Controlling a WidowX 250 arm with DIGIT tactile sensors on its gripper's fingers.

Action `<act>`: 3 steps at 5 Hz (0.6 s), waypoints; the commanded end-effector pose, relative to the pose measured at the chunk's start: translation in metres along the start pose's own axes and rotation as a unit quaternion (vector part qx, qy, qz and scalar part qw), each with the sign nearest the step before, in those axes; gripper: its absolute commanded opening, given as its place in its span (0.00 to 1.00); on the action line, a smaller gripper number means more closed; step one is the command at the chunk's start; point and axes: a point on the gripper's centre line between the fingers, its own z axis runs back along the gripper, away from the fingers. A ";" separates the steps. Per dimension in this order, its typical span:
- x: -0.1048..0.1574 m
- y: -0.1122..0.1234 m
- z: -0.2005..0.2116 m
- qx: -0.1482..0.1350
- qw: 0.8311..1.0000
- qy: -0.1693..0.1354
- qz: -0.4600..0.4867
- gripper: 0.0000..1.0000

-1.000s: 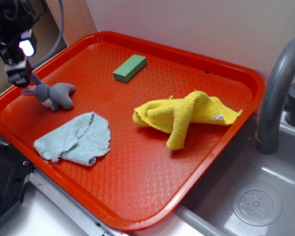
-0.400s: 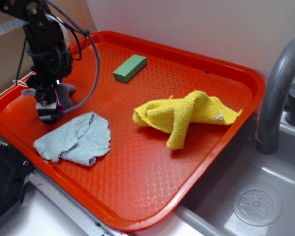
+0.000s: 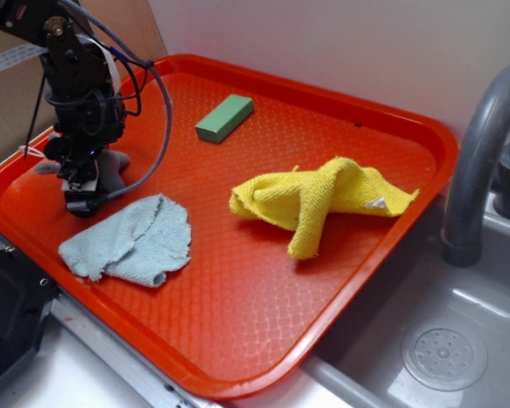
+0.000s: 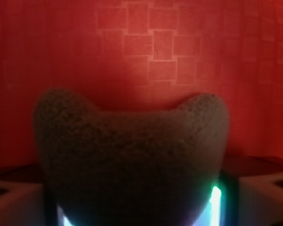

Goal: Grab the gray animal.

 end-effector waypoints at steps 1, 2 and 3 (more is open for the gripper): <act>-0.003 0.010 0.047 0.051 0.987 -0.016 0.149 0.00; 0.004 0.000 0.101 0.046 0.959 -0.046 0.277 0.00; 0.016 -0.009 0.141 0.003 0.945 -0.052 0.323 0.00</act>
